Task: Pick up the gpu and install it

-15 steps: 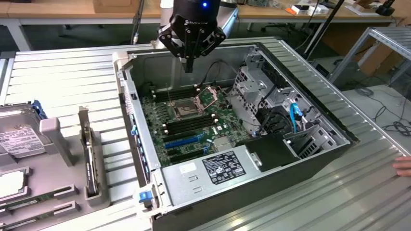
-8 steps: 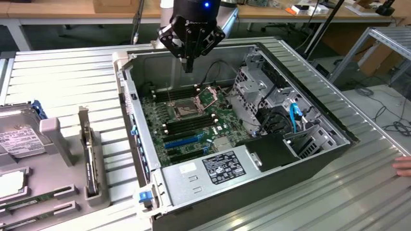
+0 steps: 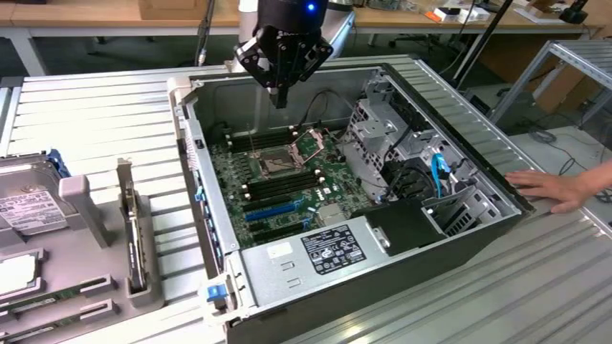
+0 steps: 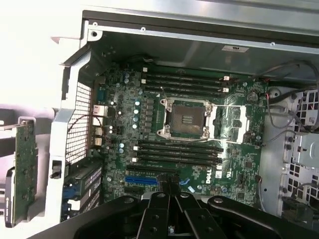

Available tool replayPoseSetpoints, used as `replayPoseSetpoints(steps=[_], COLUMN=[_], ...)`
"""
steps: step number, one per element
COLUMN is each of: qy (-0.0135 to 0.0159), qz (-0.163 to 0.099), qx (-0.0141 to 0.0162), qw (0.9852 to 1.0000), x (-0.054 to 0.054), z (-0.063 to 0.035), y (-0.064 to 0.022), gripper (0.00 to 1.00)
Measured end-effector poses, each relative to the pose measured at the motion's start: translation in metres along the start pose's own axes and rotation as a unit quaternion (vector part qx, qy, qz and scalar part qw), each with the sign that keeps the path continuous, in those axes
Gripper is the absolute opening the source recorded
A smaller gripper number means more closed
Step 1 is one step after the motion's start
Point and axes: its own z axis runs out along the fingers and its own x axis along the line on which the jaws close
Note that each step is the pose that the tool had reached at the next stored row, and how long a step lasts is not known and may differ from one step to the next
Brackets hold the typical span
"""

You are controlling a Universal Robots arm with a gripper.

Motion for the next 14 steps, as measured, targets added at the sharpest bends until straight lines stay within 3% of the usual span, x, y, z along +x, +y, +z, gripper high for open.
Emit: replayPoseSetpoints(steps=[2,10,14], qy=[0.0000,0.0000,0.0000], qz=[0.000,0.000,0.000], qx=[0.0000,0.0000,0.0000], qw=[1.0000,1.0000,1.0000], x=[0.001,0.026,0.056], z=[0.0000,-0.0004,-0.0013], y=[0.0000,0.0024,0.0053], gripper=[0.11,0.11,0.11])
